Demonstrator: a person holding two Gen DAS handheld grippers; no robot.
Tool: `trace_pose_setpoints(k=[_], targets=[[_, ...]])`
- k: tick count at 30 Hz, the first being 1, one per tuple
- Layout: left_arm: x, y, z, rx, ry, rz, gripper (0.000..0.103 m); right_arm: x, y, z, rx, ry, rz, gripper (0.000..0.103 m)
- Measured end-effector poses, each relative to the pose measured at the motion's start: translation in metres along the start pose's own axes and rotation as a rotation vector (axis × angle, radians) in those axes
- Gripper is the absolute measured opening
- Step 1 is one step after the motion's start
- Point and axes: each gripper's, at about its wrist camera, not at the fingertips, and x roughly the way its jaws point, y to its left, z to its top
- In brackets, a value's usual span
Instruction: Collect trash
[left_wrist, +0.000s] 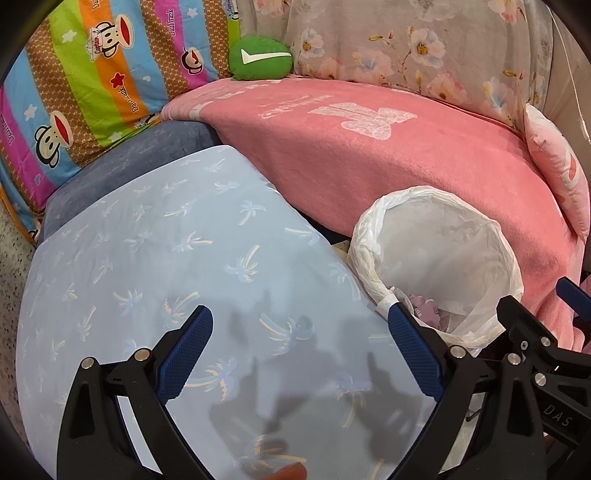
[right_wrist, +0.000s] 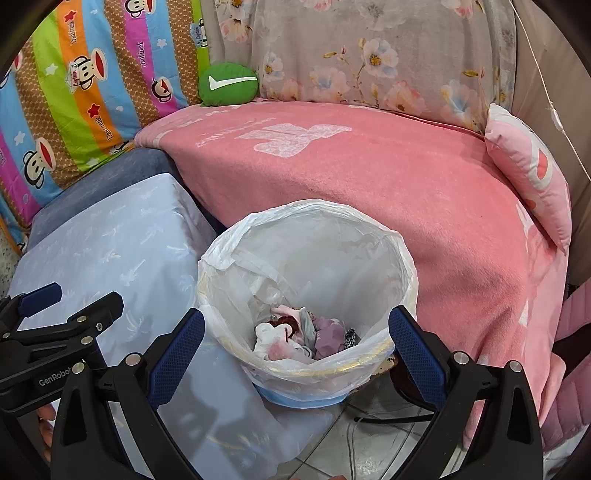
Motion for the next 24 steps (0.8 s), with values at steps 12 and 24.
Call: trace_pose_setpoints(k=[12, 24], targets=[[0.000, -0.009, -0.003, 0.011, -0.001, 0.028, 0.094, 0.002, 0.000, -0.003, -0.006, 0.012, -0.013, 0.098], [0.001, -0.011, -0.006, 0.009, 0.012, 0.032, 0.094, 0.002, -0.006, -0.005, -0.003, 0.021, -0.031, 0.098]])
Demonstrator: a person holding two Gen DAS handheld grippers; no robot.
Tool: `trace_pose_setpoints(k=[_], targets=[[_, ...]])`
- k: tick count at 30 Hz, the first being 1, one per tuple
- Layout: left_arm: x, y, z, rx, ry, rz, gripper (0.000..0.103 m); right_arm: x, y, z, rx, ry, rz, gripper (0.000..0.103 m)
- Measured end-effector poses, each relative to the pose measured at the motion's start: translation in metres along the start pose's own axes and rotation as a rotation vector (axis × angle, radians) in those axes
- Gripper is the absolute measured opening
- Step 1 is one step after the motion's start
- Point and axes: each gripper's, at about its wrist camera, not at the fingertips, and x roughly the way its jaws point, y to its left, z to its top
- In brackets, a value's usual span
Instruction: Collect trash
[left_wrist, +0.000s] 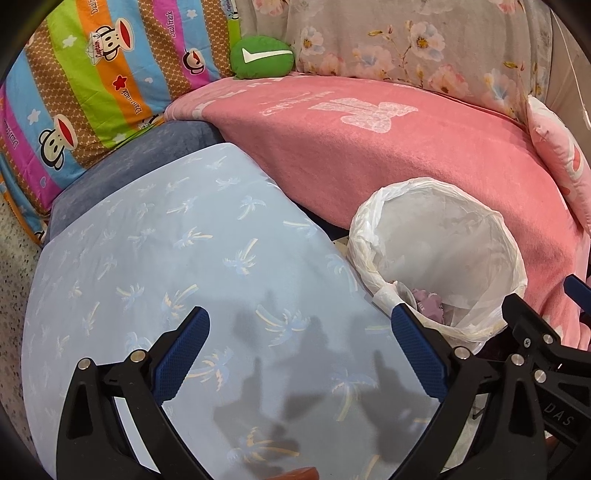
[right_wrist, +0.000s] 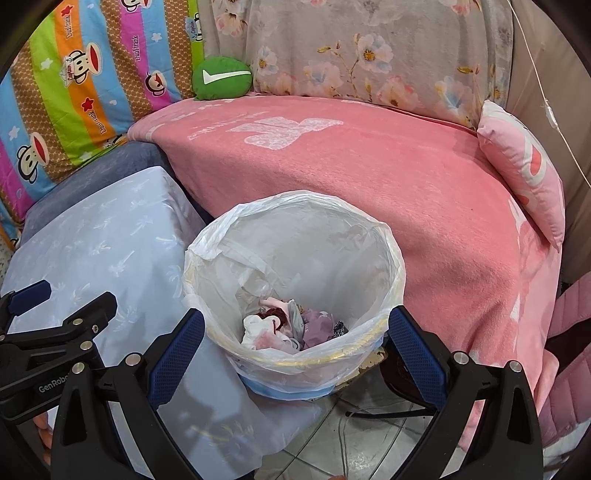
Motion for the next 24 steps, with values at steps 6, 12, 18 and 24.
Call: trace_pose_setpoints(k=[6, 12, 18, 24], targets=[[0.0002, -0.0008, -0.0024, -0.011, 0.012, 0.011, 0.094, 0.0003, -0.0032, -0.0008, -0.001, 0.008, -0.010, 0.098], [-0.0013, -0.0013, -0.0042, -0.022, 0.006, 0.023, 0.095, 0.0008, -0.0052, -0.0024, 0.000, 0.014, -0.014, 0.098], [-0.0021, -0.0032, -0.0045, -0.013, -0.007, 0.028, 0.094, 0.0030, -0.0073, -0.0031, 0.001, 0.018, -0.016, 0.098], [-0.0022, -0.0041, -0.0046, -0.011, -0.009, 0.031, 0.095, 0.0036, -0.0079, -0.0041, 0.002, 0.020, -0.016, 0.098]])
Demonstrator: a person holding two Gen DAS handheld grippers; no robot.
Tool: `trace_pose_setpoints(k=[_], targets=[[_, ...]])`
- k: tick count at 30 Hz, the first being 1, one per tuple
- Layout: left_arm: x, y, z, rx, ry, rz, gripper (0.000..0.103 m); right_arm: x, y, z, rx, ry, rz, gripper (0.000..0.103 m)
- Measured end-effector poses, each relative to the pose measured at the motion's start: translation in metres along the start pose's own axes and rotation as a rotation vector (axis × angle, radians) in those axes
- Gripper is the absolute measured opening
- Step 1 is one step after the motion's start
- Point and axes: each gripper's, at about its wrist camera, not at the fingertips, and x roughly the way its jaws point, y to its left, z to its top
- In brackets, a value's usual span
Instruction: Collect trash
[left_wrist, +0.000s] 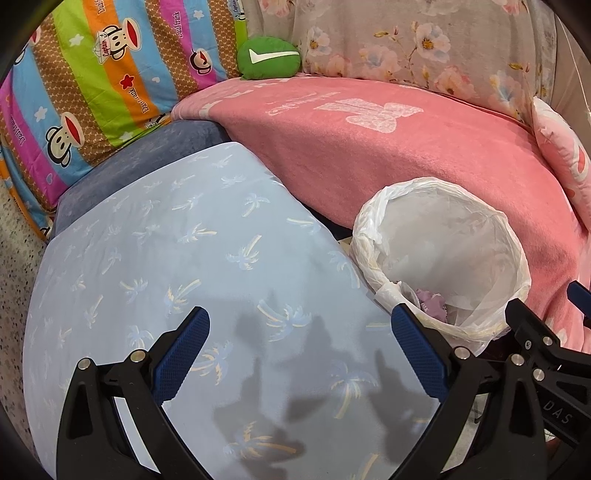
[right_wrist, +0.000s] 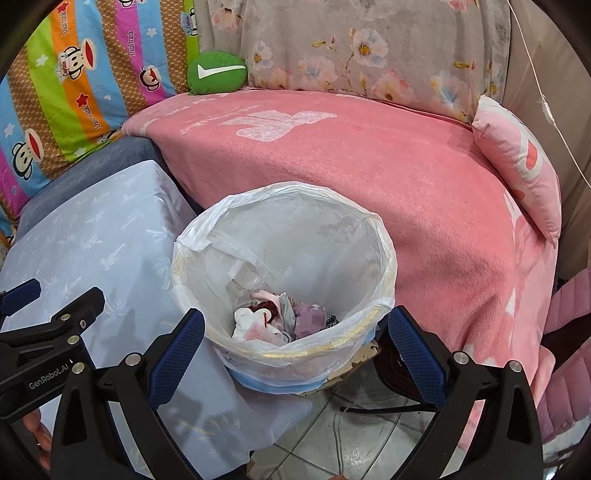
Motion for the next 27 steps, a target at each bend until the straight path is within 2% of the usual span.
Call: trace_pose_setpoints(k=[27], targets=[[-0.0002, 0.0002, -0.0008, 0.000, -0.002, 0.002, 0.095, 0.0013, -0.0020, -0.0051, 0.002, 0.003, 0.000, 0.098]])
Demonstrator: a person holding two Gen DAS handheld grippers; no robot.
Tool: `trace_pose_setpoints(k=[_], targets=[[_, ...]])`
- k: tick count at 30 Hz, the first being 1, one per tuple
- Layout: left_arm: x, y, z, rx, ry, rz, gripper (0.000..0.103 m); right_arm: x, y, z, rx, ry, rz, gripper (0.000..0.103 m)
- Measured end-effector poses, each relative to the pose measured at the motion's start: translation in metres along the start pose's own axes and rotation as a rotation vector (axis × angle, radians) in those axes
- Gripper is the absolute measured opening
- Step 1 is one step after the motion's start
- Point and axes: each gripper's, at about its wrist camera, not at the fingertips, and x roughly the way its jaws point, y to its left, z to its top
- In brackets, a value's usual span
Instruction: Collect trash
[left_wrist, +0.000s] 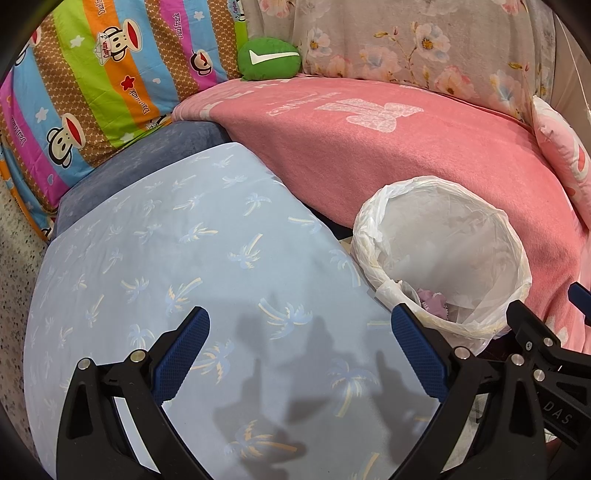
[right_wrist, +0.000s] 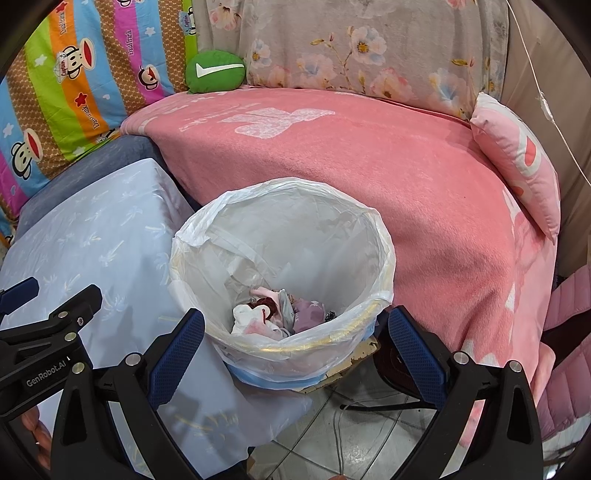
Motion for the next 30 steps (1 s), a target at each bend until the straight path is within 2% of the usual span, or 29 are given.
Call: trace_pose_setpoints(k=[30], targets=[[-0.0024, -0.0032, -0.0009, 0.010, -0.004, 0.003, 0.094, -0.0007, -0.0047, -0.0020, 0.002, -0.002, -0.001, 0.098]])
